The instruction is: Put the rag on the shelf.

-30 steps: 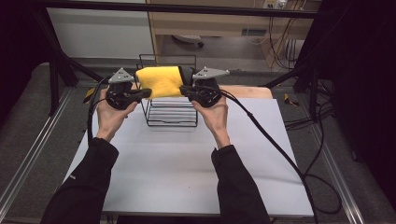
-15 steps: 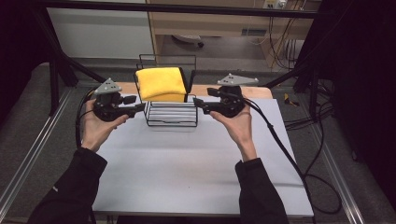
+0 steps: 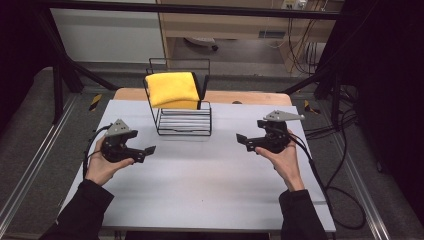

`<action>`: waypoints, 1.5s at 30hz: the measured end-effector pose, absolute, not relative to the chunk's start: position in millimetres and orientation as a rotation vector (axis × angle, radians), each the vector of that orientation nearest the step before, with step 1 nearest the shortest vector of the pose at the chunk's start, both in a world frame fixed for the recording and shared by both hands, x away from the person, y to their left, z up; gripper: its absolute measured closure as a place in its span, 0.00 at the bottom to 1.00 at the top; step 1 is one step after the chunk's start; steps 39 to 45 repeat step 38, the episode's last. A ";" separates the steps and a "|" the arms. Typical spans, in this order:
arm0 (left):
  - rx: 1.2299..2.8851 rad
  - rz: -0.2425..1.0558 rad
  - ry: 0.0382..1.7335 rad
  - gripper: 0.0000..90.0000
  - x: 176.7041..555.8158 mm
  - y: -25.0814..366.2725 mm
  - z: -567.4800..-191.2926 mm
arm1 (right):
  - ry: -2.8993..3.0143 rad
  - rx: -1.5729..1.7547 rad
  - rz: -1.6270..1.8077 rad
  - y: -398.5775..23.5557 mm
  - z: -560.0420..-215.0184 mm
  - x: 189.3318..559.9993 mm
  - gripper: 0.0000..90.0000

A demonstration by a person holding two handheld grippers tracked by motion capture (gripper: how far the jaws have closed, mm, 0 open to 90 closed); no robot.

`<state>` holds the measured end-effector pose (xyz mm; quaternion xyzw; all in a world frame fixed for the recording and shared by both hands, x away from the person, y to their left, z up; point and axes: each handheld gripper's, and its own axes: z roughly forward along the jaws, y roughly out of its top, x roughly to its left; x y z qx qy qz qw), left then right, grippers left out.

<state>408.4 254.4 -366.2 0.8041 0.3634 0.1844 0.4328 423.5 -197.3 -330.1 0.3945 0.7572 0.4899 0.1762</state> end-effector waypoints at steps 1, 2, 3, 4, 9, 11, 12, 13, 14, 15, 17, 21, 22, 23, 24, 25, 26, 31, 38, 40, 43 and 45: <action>2.008 0.454 0.911 0.09 406.6 255.1 -372.2 | 2.146 1.128 1.392 -202.2 -335.9 422.0 0.02; 2.002 0.448 0.919 0.08 404.6 255.7 -378.1 | 2.144 1.144 1.400 -206.6 -342.1 420.4 0.02; 2.001 0.440 0.921 0.08 402.7 256.6 -383.7 | 2.145 1.157 1.397 -210.8 -348.2 419.0 0.01; 2.004 0.430 0.924 0.07 400.9 257.9 -389.1 | 2.150 1.169 1.388 -214.6 -354.5 417.3 0.01; 2.033 0.421 0.941 0.04 391.9 266.4 -409.7 | 2.201 1.162 1.346 -230.1 -387.1 405.6 0.01; 2.020 0.421 0.947 0.04 388.1 271.4 -416.3 | 2.223 1.179 1.324 -235.2 -398.0 400.8 0.01; 2.020 0.421 0.950 0.04 386.6 274.0 -419.1 | 2.232 1.184 1.316 -237.6 -402.7 398.2 0.01; 2.018 0.424 0.954 0.04 385.2 275.8 -421.7 | 2.246 1.180 1.310 -240.5 -407.0 396.0 0.01; 2.023 0.432 0.952 0.04 383.9 277.4 -423.6 | 2.251 1.180 1.305 -243.0 -410.9 394.0 0.01; 2.032 0.436 0.950 0.04 382.7 278.6 -425.5 | 2.260 1.187 1.300 -245.3 -414.3 391.8 0.01; 2.052 0.443 0.946 0.04 380.7 280.7 -428.2 | 2.291 1.178 1.292 -250.0 -420.7 387.6 0.01; 2.044 0.431 0.954 0.04 377.0 284.3 -434.5 | 2.314 1.158 1.285 -259.3 -431.5 379.2 0.01; 2.048 0.432 0.953 0.04 376.2 284.6 -436.2 | 2.317 1.163 1.277 -261.4 -433.5 377.5 0.01; 2.055 0.426 0.949 0.04 375.4 284.6 -437.7 | 2.310 1.165 1.274 -263.5 -435.2 375.6 0.01; 2.061 0.431 0.940 0.04 374.8 284.7 -438.8 | 2.303 1.166 1.287 -265.9 -437.0 373.3 0.01; 2.064 0.434 0.937 0.04 374.3 284.5 -439.5 | 2.302 1.167 1.306 -268.0 -438.6 371.3 0.01; 2.073 0.437 0.929 0.04 374.1 284.4 -440.1 | 2.301 1.183 1.310 -269.3 -439.8 369.6 0.01; 2.080 0.438 0.937 0.04 371.2 284.7 -443.6 | 2.306 1.183 1.308 -274.7 -442.6 365.6 0.01; 2.071 0.440 0.932 0.04 369.4 286.8 -443.2 | 2.325 1.180 1.303 -273.1 -445.3 365.3 0.01; 2.071 0.440 0.932 0.04 369.4 286.8 -443.2 | 2.325 1.180 1.303 -273.1 -445.3 365.3 0.01; 2.071 0.440 0.932 0.04 369.4 286.8 -443.2 | 2.325 1.180 1.303 -273.1 -445.3 365.3 0.01; 2.071 0.440 0.932 0.04 369.4 286.8 -443.2 | 2.325 1.180 1.303 -273.1 -445.3 365.3 0.01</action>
